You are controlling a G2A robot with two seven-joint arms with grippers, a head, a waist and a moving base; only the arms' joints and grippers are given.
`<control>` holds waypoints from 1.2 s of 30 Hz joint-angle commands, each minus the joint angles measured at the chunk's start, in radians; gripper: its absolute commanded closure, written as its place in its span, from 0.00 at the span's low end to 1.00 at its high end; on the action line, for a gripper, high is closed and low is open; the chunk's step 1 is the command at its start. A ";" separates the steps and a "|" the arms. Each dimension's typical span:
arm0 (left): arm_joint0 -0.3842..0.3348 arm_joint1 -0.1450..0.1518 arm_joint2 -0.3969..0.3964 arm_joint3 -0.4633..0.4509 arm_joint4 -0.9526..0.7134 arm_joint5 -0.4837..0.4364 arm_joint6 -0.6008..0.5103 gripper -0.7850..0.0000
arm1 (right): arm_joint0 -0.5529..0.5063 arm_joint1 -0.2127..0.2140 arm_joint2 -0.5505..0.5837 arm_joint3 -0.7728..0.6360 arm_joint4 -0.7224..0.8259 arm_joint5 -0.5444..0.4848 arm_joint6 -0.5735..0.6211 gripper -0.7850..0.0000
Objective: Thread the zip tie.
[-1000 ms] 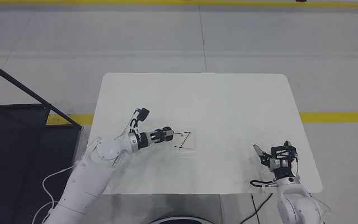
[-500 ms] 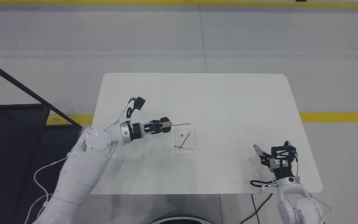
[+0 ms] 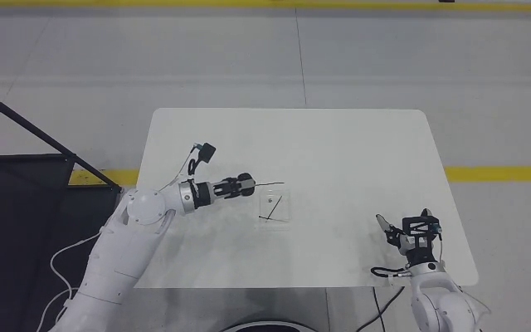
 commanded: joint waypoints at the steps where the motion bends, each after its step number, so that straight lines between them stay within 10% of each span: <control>1: -0.008 0.002 -0.004 0.008 -0.006 -0.010 -0.019 1.00 | 0.000 0.000 0.000 0.000 0.000 0.000 0.000 0.00; 10: -0.068 0.004 0.008 0.062 -0.183 -0.119 -0.209 1.00 | 0.057 0.018 0.018 -0.003 0.233 -0.481 0.056 0.00; 20: -0.106 -0.004 0.061 0.113 -0.274 -0.187 -0.285 1.00 | 0.167 0.022 -0.081 0.027 0.559 -0.717 0.243 0.00; 32: -0.105 -0.004 0.061 0.118 -0.270 -0.192 -0.282 1.00 | 0.173 0.024 -0.084 0.029 0.569 -0.735 0.259 0.00; 36: -0.092 -0.005 0.076 0.079 -0.247 -0.180 -0.259 1.00 | 0.204 0.033 -0.118 0.096 0.713 -0.930 0.308 0.00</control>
